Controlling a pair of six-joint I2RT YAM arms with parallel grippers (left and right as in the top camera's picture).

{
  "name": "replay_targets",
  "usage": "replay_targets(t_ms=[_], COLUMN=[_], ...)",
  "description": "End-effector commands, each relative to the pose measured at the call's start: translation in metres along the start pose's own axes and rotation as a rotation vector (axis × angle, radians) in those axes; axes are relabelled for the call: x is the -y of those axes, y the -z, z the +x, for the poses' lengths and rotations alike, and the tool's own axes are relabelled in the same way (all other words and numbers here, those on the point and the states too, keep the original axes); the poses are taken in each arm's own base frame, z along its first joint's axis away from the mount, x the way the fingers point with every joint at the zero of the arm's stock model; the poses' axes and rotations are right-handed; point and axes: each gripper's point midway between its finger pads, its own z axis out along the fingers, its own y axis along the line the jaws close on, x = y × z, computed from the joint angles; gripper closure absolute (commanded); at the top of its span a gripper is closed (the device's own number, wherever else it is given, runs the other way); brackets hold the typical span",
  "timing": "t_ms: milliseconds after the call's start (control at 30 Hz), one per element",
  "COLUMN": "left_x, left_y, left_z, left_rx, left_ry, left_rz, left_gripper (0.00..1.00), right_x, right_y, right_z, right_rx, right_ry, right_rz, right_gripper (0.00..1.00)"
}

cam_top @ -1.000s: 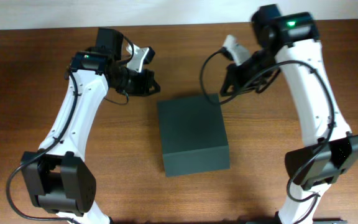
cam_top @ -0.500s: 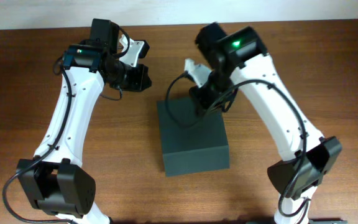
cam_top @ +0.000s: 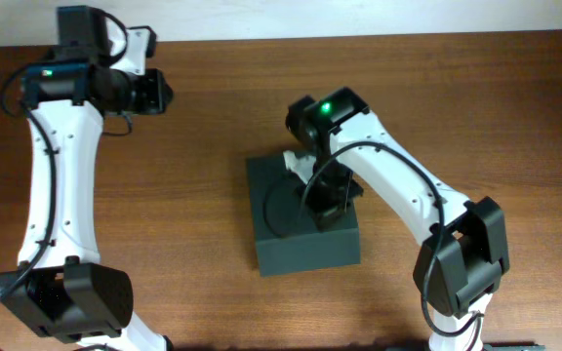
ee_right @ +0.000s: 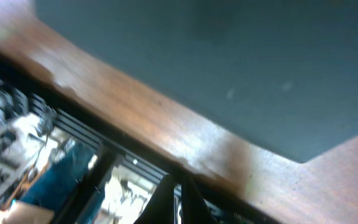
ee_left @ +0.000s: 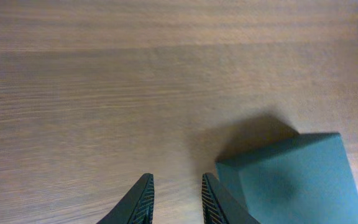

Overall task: Pack container
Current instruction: 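Press down on the closed lid with the right gripper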

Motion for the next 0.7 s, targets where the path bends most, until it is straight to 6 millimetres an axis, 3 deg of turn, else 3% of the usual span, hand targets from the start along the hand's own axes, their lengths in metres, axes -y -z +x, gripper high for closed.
replay_targets(t_ms=[0, 200, 333, 433, 667], left_x=[-0.002, -0.004, -0.004, -0.004, -0.004], left_y=[0.016, 0.017, 0.017, 0.017, 0.017], left_z=[-0.008, -0.011, -0.012, -0.012, -0.01], left_rx=[0.044, 0.058, 0.062, 0.062, 0.052], left_ry=[-0.015, -0.017, -0.019, -0.019, -0.015], left_rz=[-0.018, -0.021, -0.022, -0.021, -0.02], left_gripper=[0.71, 0.69, 0.69, 0.69, 0.69], right_x=[-0.012, -0.036, -0.049, -0.051, -0.021], right_y=[-0.011, -0.039, -0.054, -0.068, -0.082], right_z=[0.013, 0.035, 0.034, 0.02, -0.016], right_rx=[-0.04, -0.148, -0.151, -0.101, 0.032], right_ry=[0.073, 0.169, 0.229, 0.237, 0.166], right_rz=[-0.035, -0.078, -0.058, -0.014, 0.168], right_gripper=[0.95, 0.95, 0.95, 0.95, 0.95])
